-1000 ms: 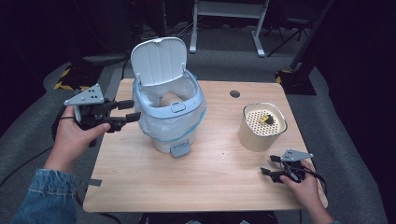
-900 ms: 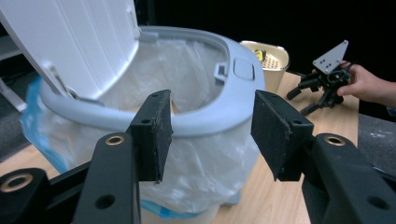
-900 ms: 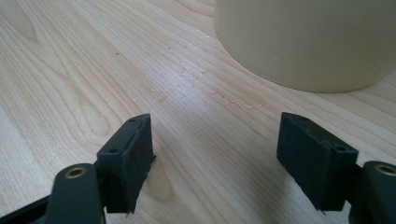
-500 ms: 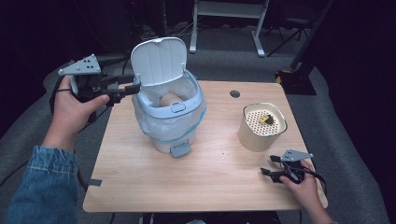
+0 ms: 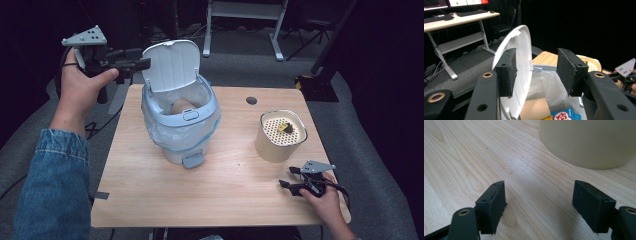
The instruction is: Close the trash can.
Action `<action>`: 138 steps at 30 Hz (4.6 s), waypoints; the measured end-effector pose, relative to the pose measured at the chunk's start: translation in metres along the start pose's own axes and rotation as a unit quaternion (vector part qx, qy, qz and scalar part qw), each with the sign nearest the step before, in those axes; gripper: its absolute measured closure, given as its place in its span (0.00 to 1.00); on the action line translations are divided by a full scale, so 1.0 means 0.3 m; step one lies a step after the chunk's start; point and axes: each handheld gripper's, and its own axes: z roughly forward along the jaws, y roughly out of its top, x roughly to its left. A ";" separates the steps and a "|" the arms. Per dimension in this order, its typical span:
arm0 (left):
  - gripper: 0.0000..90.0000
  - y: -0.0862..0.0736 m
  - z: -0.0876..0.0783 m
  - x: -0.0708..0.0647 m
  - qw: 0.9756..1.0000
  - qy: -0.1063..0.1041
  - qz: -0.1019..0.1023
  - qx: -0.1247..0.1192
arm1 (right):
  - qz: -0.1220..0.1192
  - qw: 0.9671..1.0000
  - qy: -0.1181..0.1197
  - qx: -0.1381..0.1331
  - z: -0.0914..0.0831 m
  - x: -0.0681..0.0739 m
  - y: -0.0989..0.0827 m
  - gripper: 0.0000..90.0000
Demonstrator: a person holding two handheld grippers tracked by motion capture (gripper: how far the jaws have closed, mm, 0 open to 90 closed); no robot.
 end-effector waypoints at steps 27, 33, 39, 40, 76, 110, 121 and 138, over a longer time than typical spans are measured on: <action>0.61 -0.031 0.073 -0.024 0.997 -0.077 -0.026 0.018 | 0.002 1.000 0.002 0.000 -0.002 0.003 -0.002 0.30; 0.61 -0.027 0.114 -0.091 0.991 -0.128 -0.032 0.031 | 0.001 1.000 0.002 0.001 -0.002 0.002 -0.002 0.29; 0.68 -0.013 0.167 -0.163 0.985 -0.158 -0.043 0.053 | 0.001 1.000 0.002 0.001 -0.002 0.002 -0.002 0.29; 0.69 -0.016 0.185 -0.175 0.984 -0.159 -0.039 0.070 | 0.001 1.000 0.002 0.001 -0.002 0.002 -0.002 0.29; 1.00 0.036 0.170 0.032 0.996 -0.015 -0.071 0.053 | -0.002 1.000 0.004 0.001 -0.002 0.003 -0.002 0.28; 1.00 -0.176 0.262 -0.206 0.984 -0.123 -0.002 0.131 | -0.007 1.000 0.010 0.003 0.000 -0.001 -0.001 0.26; 1.00 -0.196 0.284 -0.198 0.987 -0.123 -0.016 0.105 | -0.009 1.000 0.013 0.003 0.001 -0.003 0.000 0.26; 1.00 -0.197 0.295 -0.231 0.990 -0.082 0.023 0.110 | -0.010 1.000 0.013 0.004 0.002 -0.003 0.001 0.25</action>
